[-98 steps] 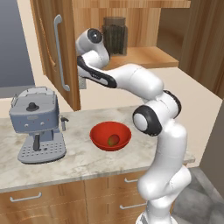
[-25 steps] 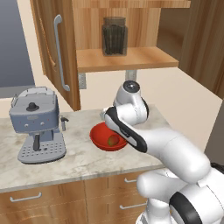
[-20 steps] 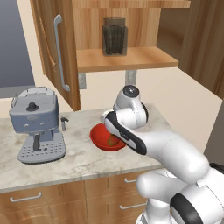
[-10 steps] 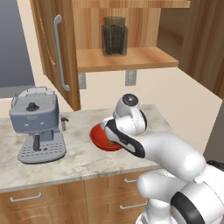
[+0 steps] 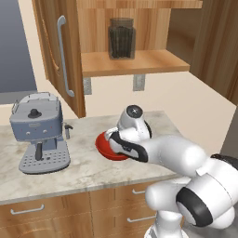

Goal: Open the cabinet. Pick the apple and mango from the cabinet and place them into the bowl. Then close the cabinet.

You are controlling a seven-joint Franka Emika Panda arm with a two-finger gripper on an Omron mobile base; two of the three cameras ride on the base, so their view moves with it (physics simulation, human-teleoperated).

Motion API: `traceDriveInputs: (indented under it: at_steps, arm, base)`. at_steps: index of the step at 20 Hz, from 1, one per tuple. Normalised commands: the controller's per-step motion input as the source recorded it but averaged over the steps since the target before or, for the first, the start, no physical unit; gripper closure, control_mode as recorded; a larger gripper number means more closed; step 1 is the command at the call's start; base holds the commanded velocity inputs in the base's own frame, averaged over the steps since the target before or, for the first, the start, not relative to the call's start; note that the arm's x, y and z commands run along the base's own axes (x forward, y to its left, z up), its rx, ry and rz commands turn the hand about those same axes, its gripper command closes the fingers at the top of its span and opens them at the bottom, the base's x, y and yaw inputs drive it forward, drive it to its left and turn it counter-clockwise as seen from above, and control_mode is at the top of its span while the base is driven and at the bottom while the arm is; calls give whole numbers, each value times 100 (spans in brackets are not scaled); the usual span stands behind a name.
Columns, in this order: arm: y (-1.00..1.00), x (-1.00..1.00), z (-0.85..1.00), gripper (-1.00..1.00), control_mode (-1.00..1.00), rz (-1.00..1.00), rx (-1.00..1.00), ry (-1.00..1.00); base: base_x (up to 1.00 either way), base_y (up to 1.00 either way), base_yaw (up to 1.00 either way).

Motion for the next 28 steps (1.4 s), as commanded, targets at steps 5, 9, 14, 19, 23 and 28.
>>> traceDriveInputs:
  at_steps: [5, 9, 14, 19, 23, 28]
  arm:
    - [10, 14, -13, 100, -100, -2, 0, 3]
    - [0, 0, -8, -100, -100, 0, 0, 1]
    - [0, 2, -2, -100, -100, 0, 0, 1]
    - [0, 1, 11, -100, -100, 0, 0, 0]
    - [0, 0, 35, -100, -100, 0, 1, 0]
    - [0, -42, 39, -100, -100, 0, 7, 4]
  base:
    - [0, 0, 0]
    - [0, 0, 0]
    - [0, 0, 0]
    - [0, 0, 0]
    - [0, 0, 0]
    - [0, 0, 0]
